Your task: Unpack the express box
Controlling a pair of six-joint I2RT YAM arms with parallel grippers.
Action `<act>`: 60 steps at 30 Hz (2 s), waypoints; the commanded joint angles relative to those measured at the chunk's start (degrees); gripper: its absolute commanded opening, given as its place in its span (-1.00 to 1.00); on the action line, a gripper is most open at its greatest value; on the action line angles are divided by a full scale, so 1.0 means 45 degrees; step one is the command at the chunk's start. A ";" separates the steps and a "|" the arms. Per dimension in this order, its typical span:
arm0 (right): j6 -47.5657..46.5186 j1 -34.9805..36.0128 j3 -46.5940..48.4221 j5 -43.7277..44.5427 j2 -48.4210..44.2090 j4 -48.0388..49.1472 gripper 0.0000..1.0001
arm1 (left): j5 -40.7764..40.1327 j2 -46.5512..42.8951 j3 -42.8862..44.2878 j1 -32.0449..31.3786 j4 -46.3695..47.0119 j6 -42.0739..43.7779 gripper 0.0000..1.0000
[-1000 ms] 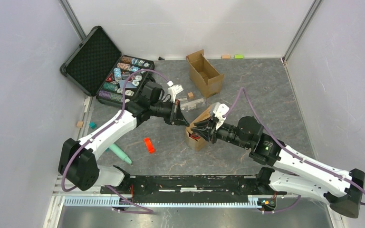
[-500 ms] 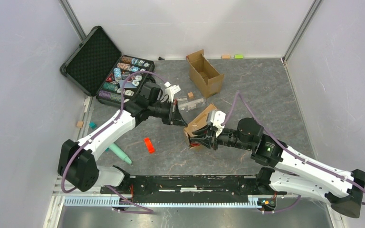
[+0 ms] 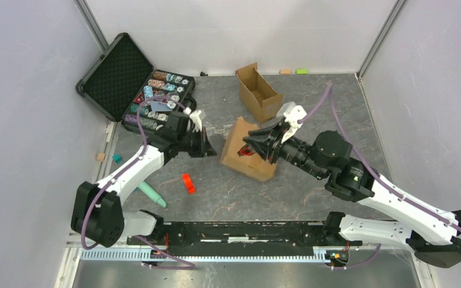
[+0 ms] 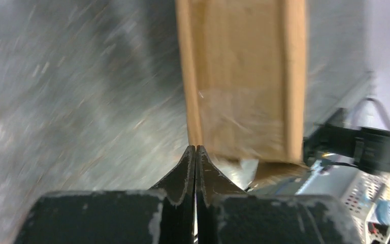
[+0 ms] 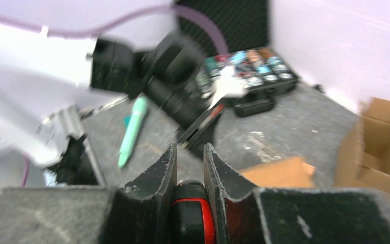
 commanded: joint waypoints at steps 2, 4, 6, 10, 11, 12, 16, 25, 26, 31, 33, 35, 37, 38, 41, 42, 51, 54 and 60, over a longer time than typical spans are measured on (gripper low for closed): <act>0.1177 -0.0190 0.0589 0.5810 0.0302 -0.1725 -1.00 | -0.2012 0.0292 -0.2142 0.0181 -0.1024 -0.0727 -0.95; 0.1669 -0.0703 -0.0078 0.6617 0.0001 -0.2387 -1.00 | -0.1971 0.0250 -0.2504 0.0108 -0.0621 -0.1153 -0.95; 0.2054 -0.1431 -0.0867 0.7043 -0.0401 -0.2991 -1.00 | -0.2071 -0.0020 -0.2541 0.0099 -0.0571 -0.1349 -0.81; 0.2455 -0.3303 -0.2798 0.6351 -0.1551 -0.3013 -1.00 | -0.2292 -0.1325 -0.2192 0.0084 -0.0633 -0.1799 -0.30; 0.2471 -0.3763 -0.3287 0.5970 -0.1705 -0.2786 -1.00 | -0.2279 -0.1533 -0.1982 0.0064 -0.0653 -0.1945 -0.19; 0.2535 -0.4043 -0.3621 0.5704 -0.1772 -0.2626 -1.00 | -0.2219 -0.1592 -0.1696 0.0021 -0.0651 -0.2019 -0.12; 0.2617 -0.4826 -0.4648 0.5028 -0.1451 -0.1603 -1.00 | -0.2073 -0.0818 -0.0644 -0.0187 -0.0244 -0.1992 0.15; 0.2842 -0.5345 -0.5328 0.3355 0.0325 0.0537 -1.00 | -0.2647 0.3132 0.0982 -0.1127 0.1800 -0.1778 0.12; 0.2850 -0.5346 -0.5236 0.3174 0.0425 0.0598 -1.00 | -0.2719 0.3376 0.1037 -0.1231 0.1908 -0.1768 0.10; 0.2848 -0.5329 -0.4650 0.1908 0.0677 0.0799 -1.00 | -0.3644 0.3758 0.0376 -0.1345 0.1868 -0.1864 -0.19; 0.2950 -0.5331 -0.4299 0.1433 0.0780 0.0770 -1.00 | -0.4094 0.3623 -0.0031 -0.1327 0.1628 -0.1914 -0.29; 0.3050 -0.5327 -0.3922 0.0985 0.0849 0.0761 -1.00 | -0.4213 0.3538 -0.0383 -0.1310 0.1454 -0.1941 -0.34; 0.3155 -0.5334 -0.3491 0.0601 0.0860 0.0784 -1.00 | -0.4325 0.3470 -0.0741 -0.1295 0.1335 -0.2033 -0.39; 0.3229 -0.5327 -0.3262 0.0471 0.0867 0.0786 -1.00 | -0.4339 0.3392 -0.0939 -0.1268 0.1308 -0.2108 -0.44; 0.3244 -0.5312 -0.2480 0.0101 0.0964 0.0633 -1.00 | -0.4309 0.3192 -0.1528 -0.1258 0.1304 -0.2315 -0.52; 0.3264 -0.5305 -0.2229 -0.0034 0.1009 0.0492 -1.00 | -0.4267 0.3099 -0.1707 -0.1257 0.1321 -0.2374 -0.55; 0.3244 -0.4857 -0.1027 -0.0783 0.1655 0.0167 -1.00 | -0.3601 0.2083 -0.2728 -0.1425 0.1790 -0.2752 -0.57; 0.3309 -0.4430 -0.0908 -0.0714 0.1879 0.0254 -1.00 | -0.3449 0.1845 -0.2879 -0.1500 0.1823 -0.2761 -0.56; 0.3220 -0.3564 -0.0432 0.0060 0.2244 0.0017 -1.00 | -0.3582 0.1101 -0.2769 -0.1503 0.1108 -0.2451 -0.46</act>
